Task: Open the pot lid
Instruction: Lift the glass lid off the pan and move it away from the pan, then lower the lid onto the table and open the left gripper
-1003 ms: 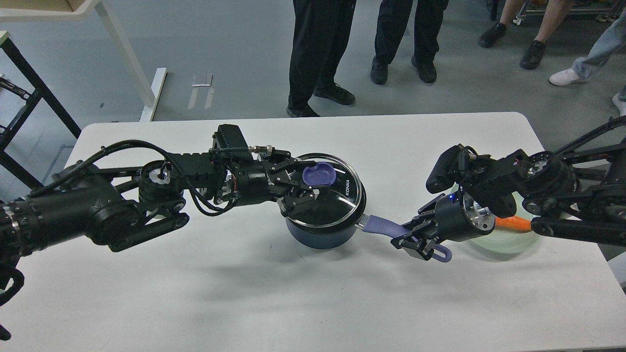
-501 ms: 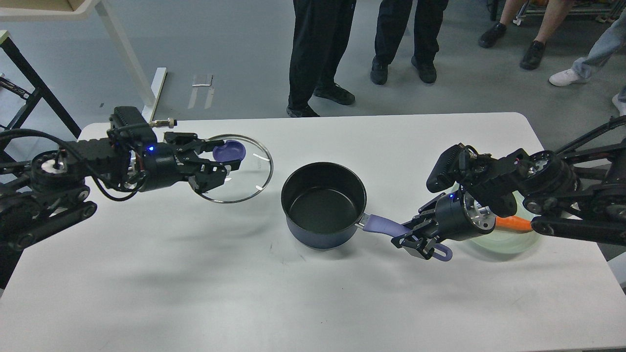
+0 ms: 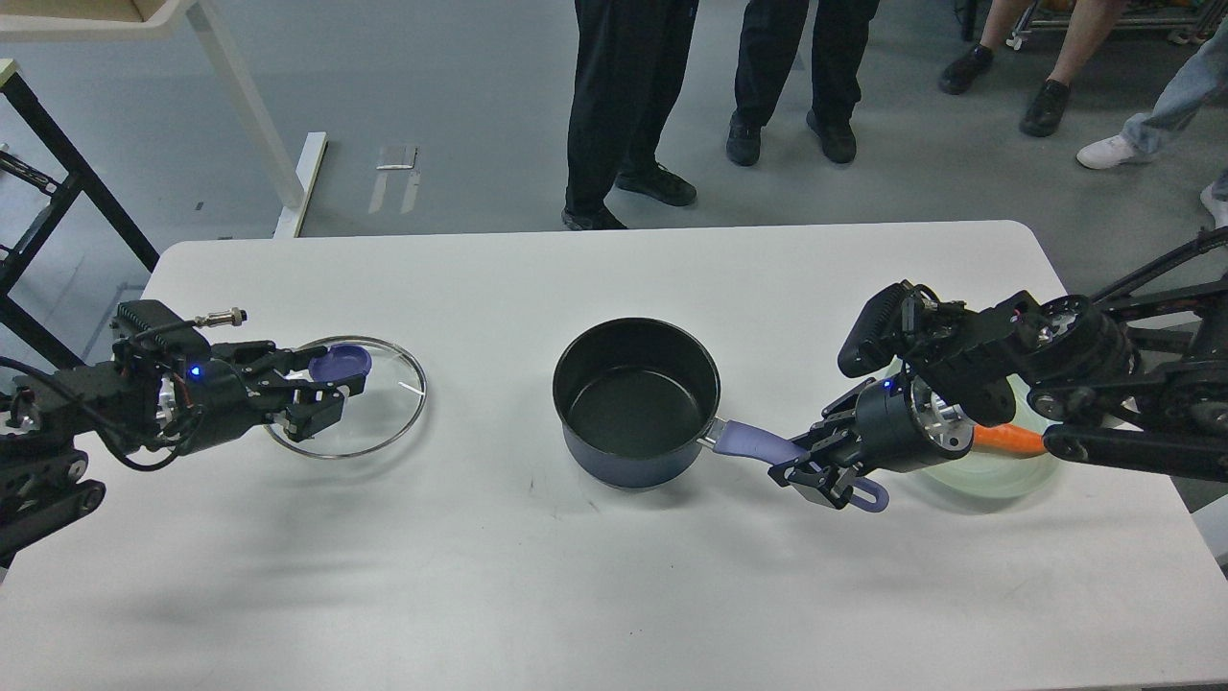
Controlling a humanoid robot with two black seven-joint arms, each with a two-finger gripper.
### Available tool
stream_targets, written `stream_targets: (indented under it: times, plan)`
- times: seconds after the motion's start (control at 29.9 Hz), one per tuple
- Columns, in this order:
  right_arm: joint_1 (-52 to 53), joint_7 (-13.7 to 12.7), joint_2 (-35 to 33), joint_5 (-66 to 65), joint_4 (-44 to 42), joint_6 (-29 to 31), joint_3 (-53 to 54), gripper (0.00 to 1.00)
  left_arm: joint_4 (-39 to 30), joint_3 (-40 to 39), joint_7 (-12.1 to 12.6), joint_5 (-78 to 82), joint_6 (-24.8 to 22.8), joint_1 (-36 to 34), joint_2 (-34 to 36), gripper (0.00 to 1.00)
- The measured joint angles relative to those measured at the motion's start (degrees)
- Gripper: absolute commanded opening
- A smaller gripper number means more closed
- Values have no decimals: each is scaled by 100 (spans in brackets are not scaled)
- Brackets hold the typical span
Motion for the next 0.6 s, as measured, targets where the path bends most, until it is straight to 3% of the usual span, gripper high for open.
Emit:
stream_targets:
  times: [0.23, 0.4, 0.6]
  plan:
    - [0, 2, 8, -4, 0, 0, 0, 27, 111, 4, 0, -10, 70, 101, -26, 46]
    - [0, 2, 24, -4, 0, 0, 0, 27, 114, 4, 0, -10, 71, 104, -27, 67]
    - [0, 2, 26, -4, 0, 0, 0, 30, 115, 9, 0, -7, 66, 107, -21, 69]
